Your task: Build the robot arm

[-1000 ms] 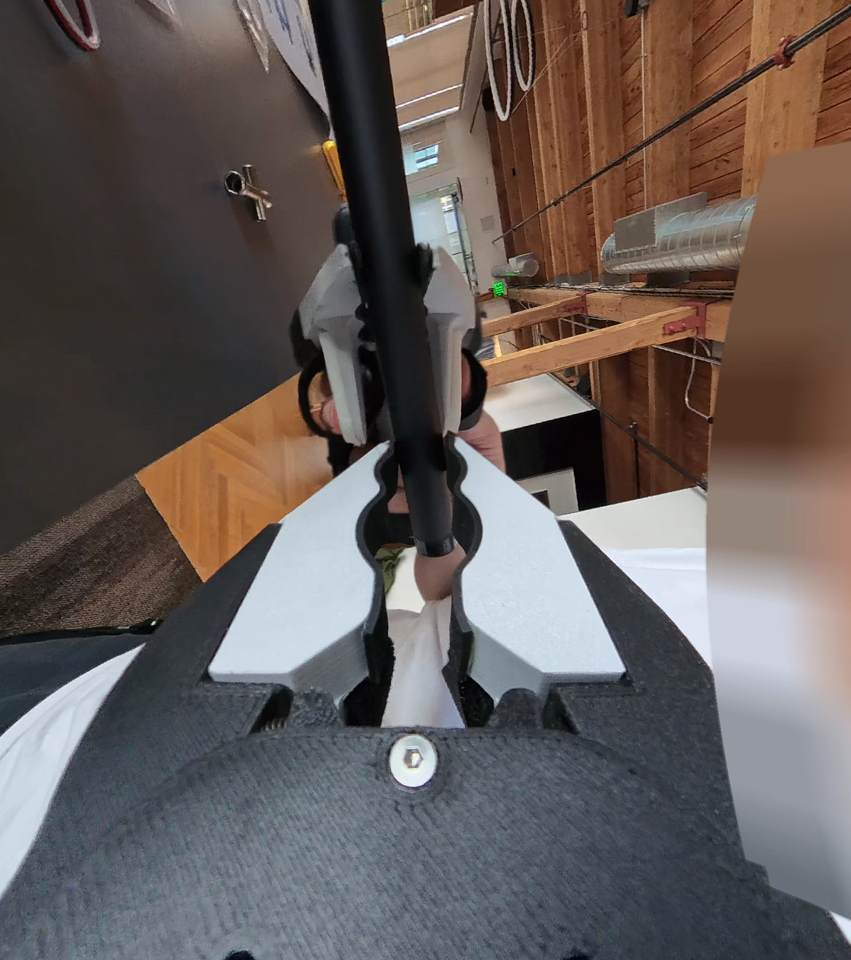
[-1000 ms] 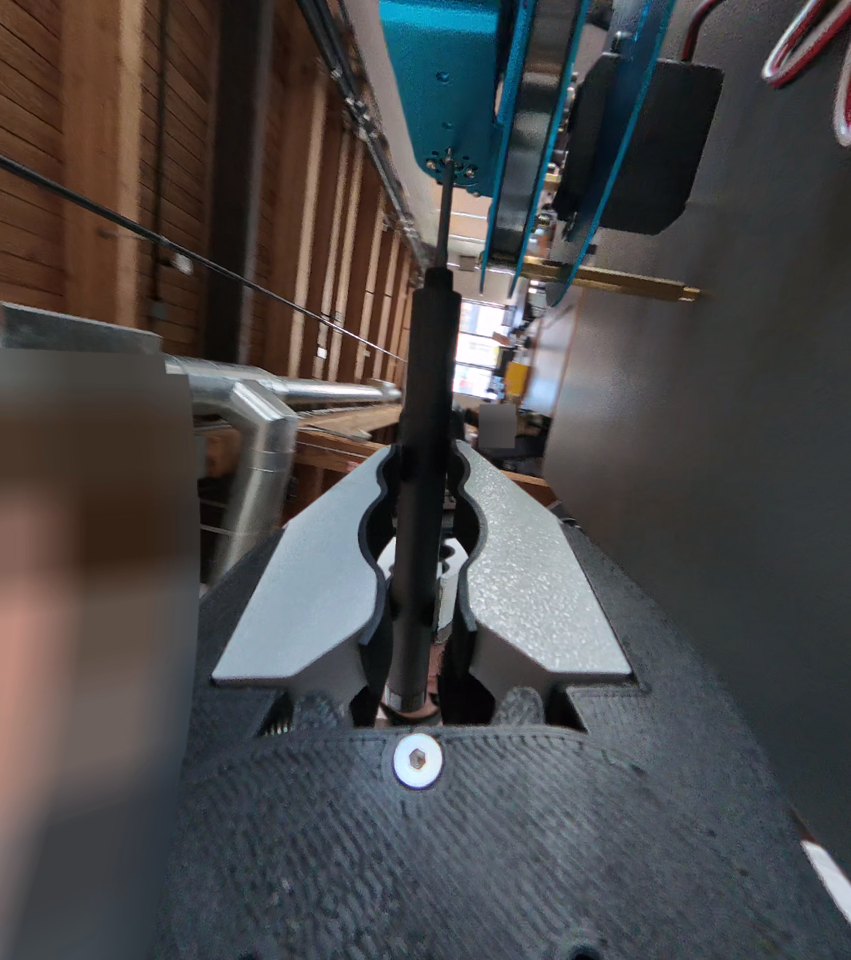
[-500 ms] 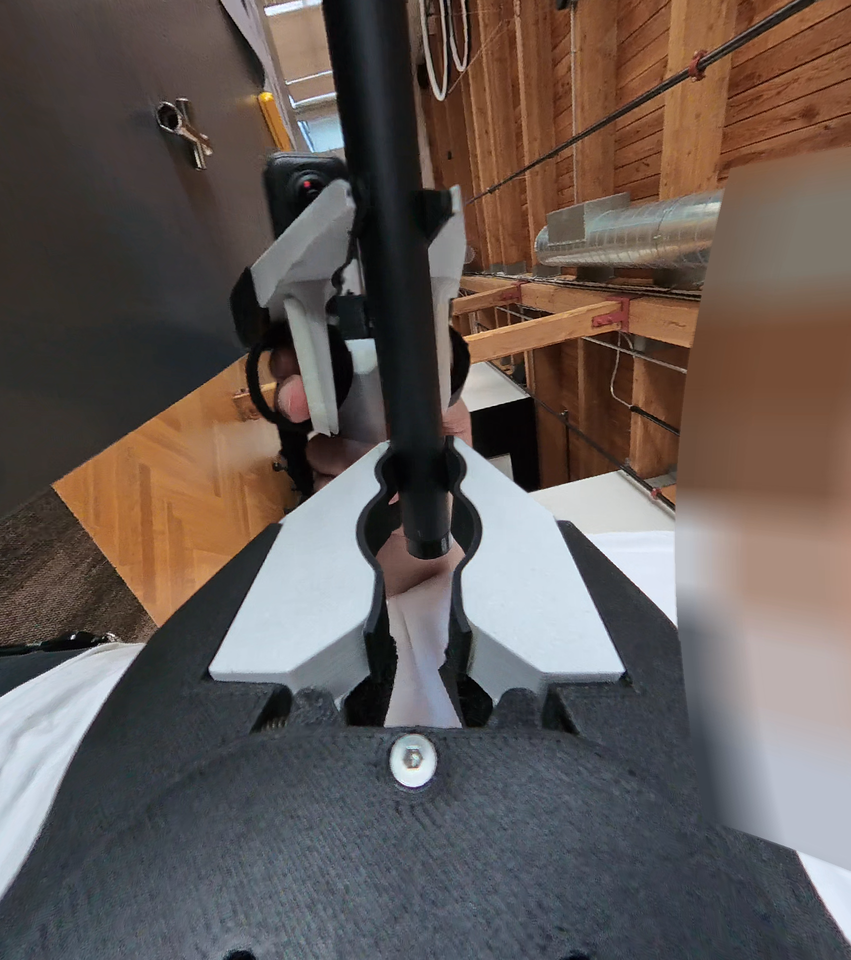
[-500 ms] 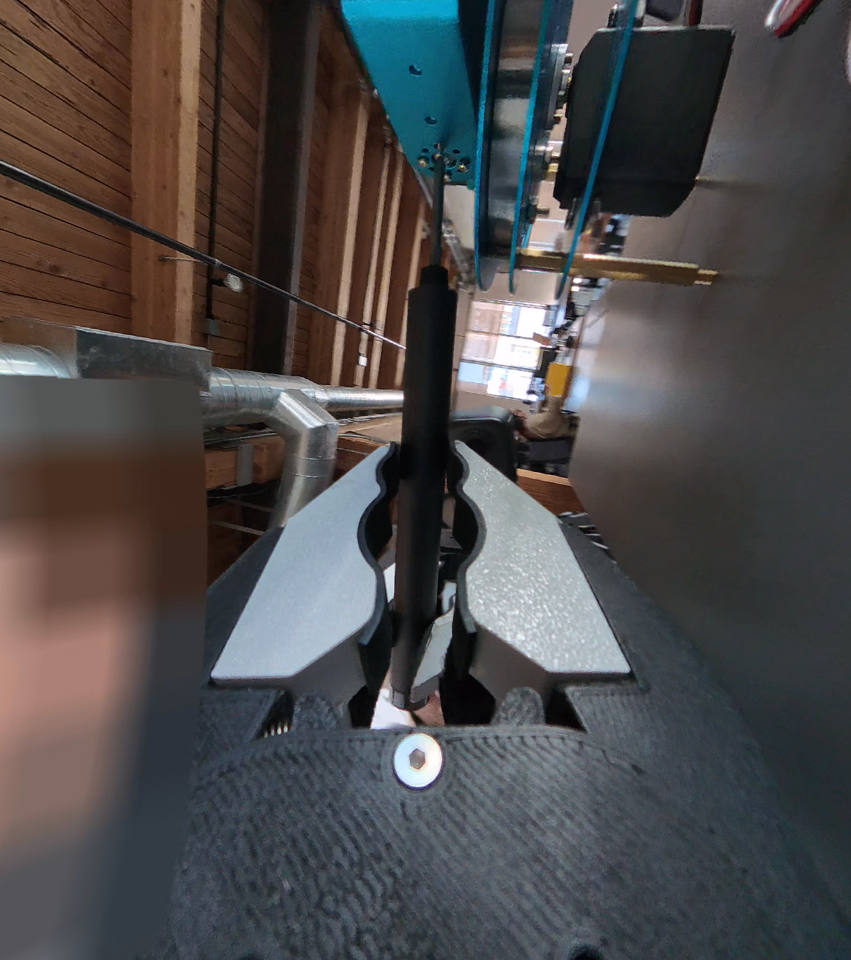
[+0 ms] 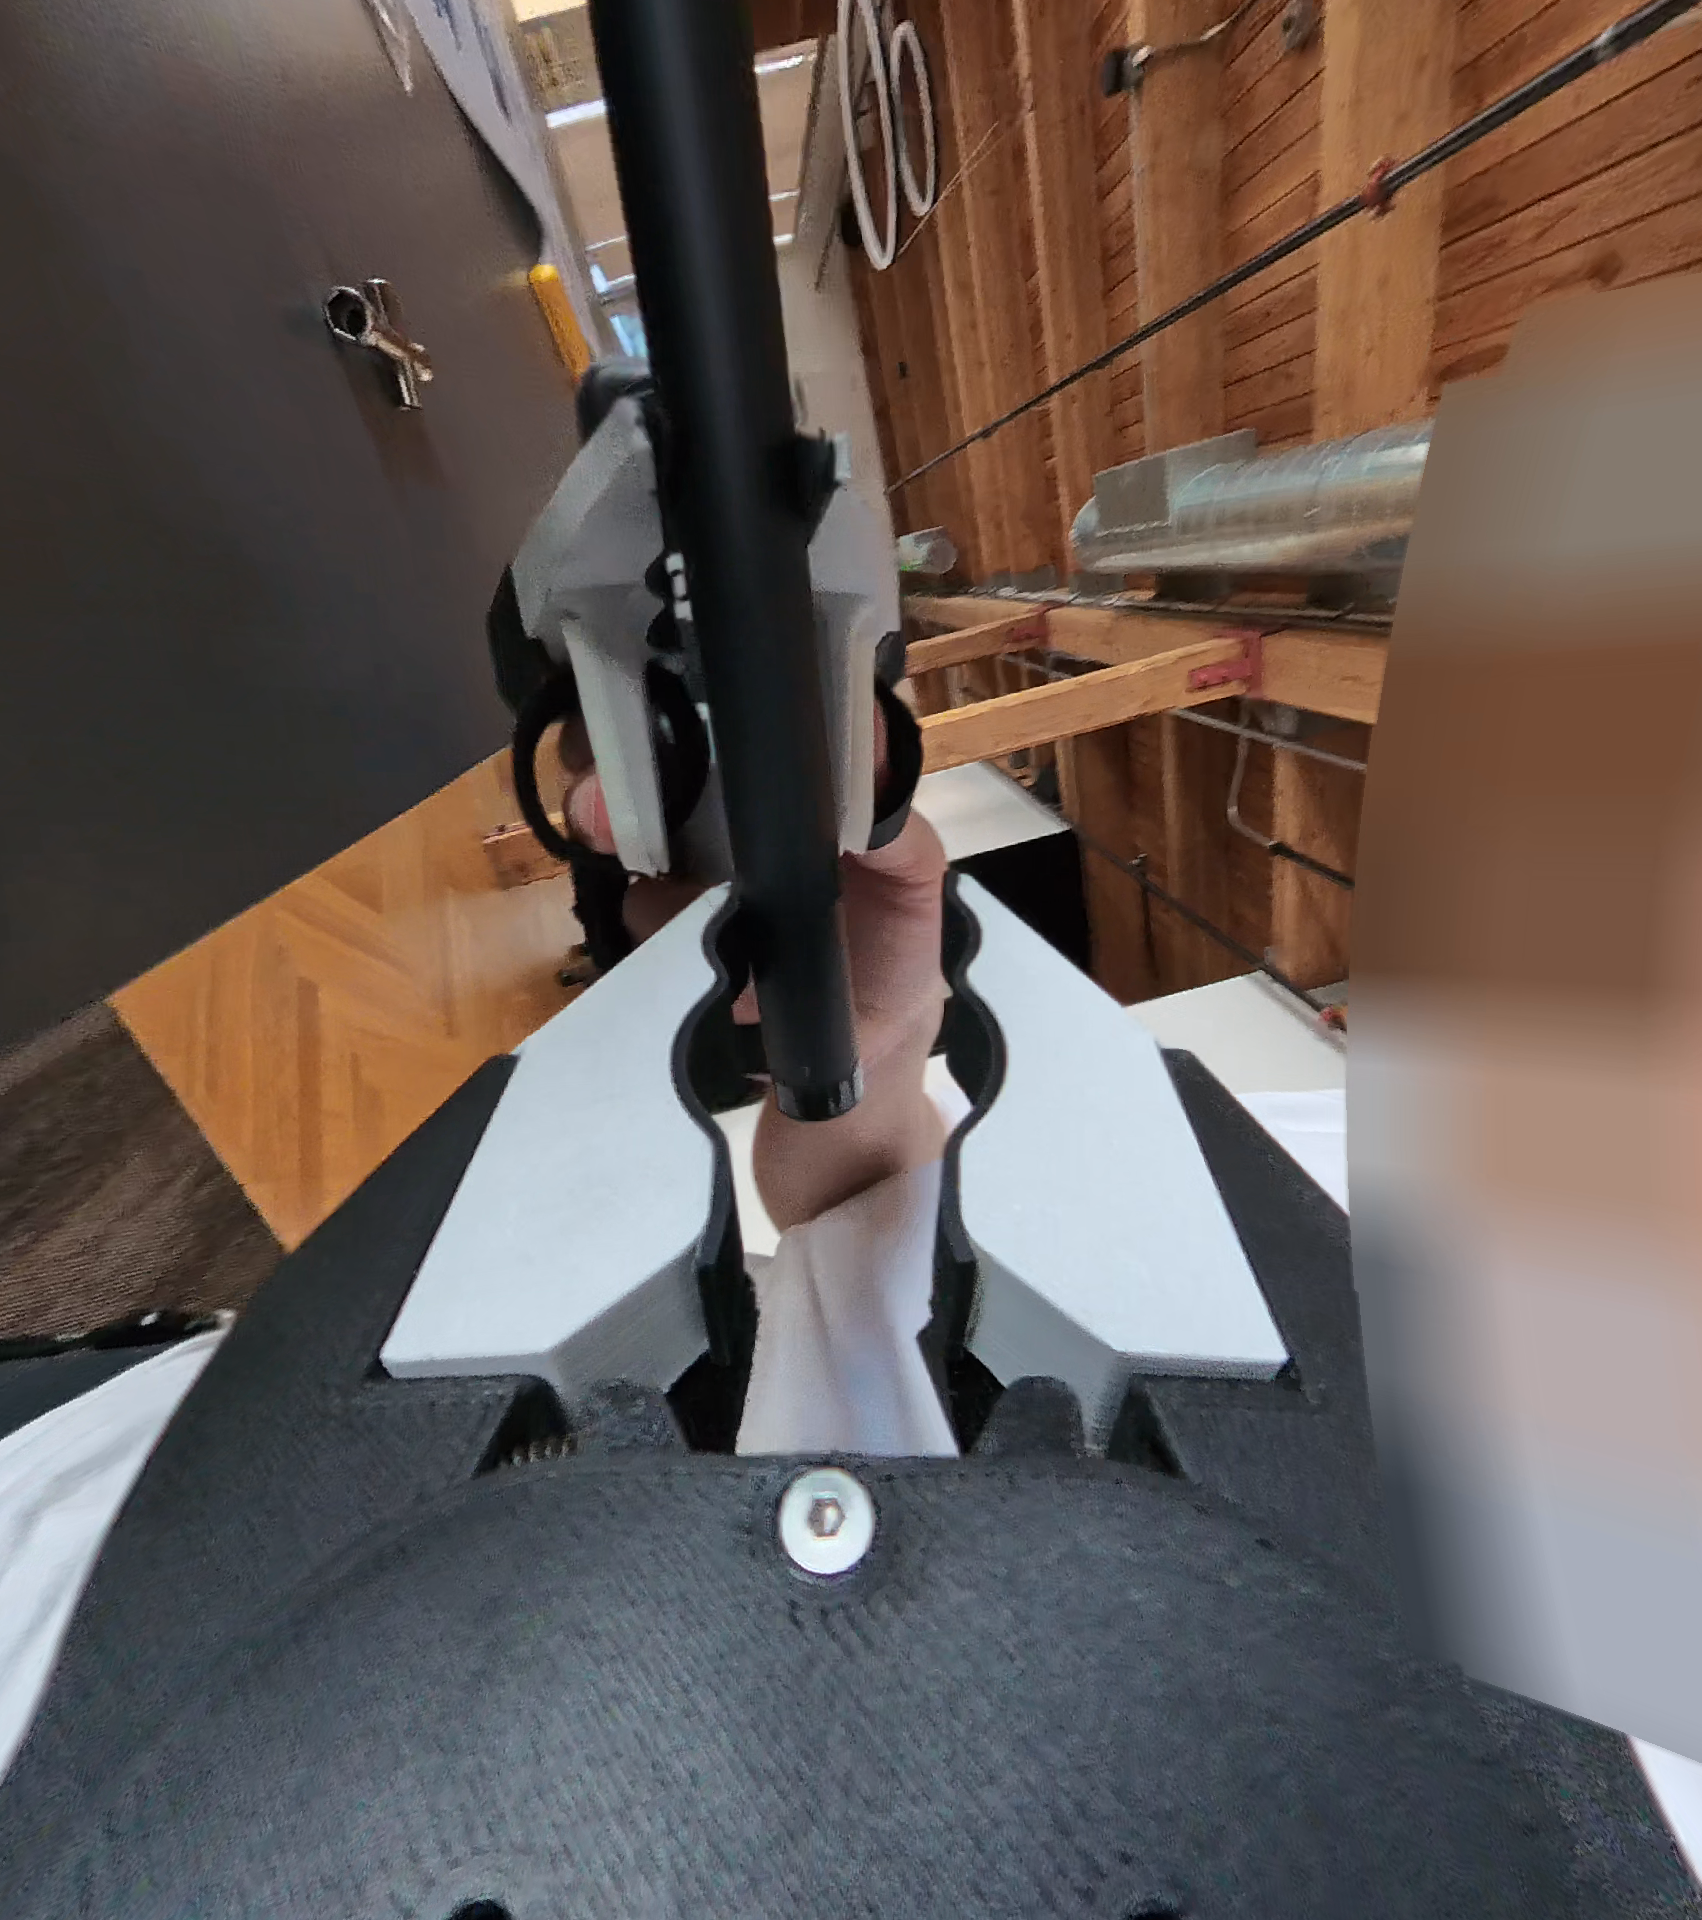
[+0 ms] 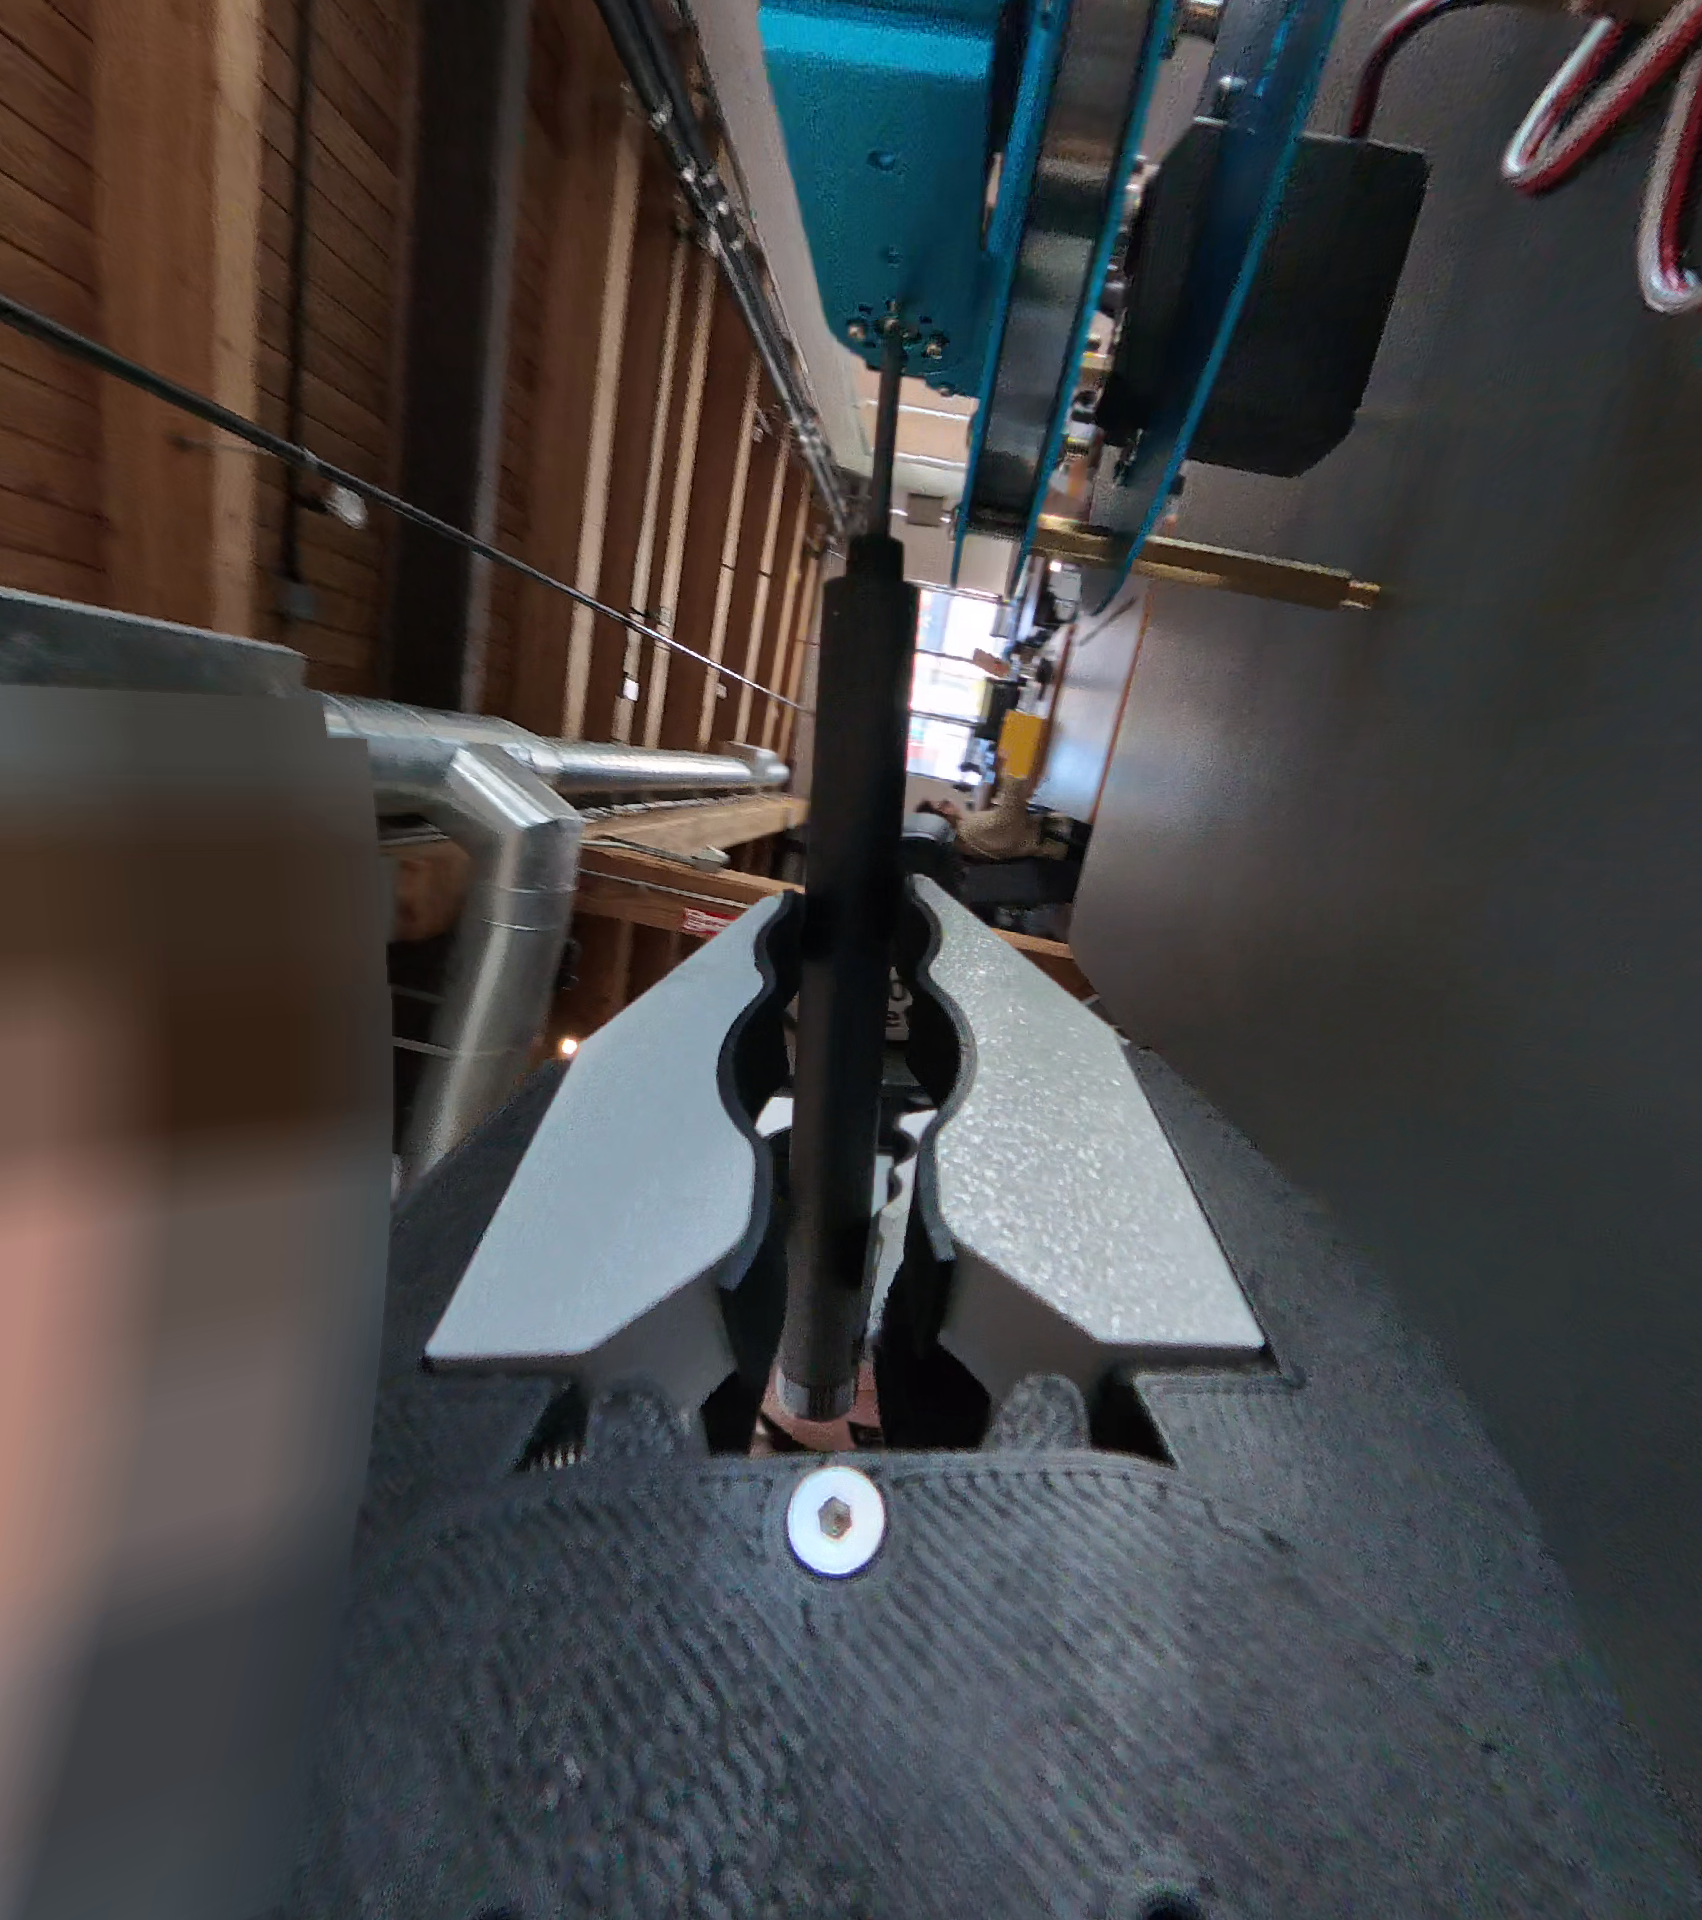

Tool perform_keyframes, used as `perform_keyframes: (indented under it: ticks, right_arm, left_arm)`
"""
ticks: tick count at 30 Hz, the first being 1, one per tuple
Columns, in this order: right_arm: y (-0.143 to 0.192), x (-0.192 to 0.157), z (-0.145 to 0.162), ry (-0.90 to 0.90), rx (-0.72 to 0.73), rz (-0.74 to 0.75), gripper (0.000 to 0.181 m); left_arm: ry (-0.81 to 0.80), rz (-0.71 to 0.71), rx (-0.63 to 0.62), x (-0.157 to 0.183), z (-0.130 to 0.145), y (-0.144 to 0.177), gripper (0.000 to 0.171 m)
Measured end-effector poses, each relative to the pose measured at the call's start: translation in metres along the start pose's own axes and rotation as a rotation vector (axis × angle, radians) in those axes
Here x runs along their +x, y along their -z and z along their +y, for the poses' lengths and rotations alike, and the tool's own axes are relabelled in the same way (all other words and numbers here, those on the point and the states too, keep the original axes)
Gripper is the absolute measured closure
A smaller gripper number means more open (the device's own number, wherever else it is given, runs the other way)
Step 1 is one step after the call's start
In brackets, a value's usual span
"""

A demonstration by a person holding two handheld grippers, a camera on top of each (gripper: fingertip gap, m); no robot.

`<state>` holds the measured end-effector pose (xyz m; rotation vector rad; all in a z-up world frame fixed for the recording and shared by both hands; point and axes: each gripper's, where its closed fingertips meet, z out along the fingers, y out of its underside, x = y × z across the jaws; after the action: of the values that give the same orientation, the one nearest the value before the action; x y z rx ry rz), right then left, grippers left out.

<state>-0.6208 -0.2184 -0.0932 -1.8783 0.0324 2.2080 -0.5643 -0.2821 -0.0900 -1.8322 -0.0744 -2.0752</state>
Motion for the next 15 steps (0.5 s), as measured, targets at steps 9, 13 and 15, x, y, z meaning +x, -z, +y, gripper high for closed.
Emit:
perform_keyframes:
  ticks: [9, 13, 15]
  right_arm:
    - [-0.0011, -0.0024, -0.0004, -0.012, -0.006, -0.036, 0.164]
    - [-0.0008, 0.0058, 0.001, 0.082, -0.035, 0.109, 0.152]
    - [-0.0019, 0.0021, 0.0023, 0.1, -0.043, 0.104, 0.164]
  left_arm:
    - [0.01, -0.02, 0.014, -0.0041, -0.0016, 0.0007, 0.155]
    - [0.014, -0.065, 0.015, -0.007, -0.0016, 0.0024, 0.155]
    - [0.006, -0.075, 0.022, -0.0058, -0.0021, 0.0026, 0.155]
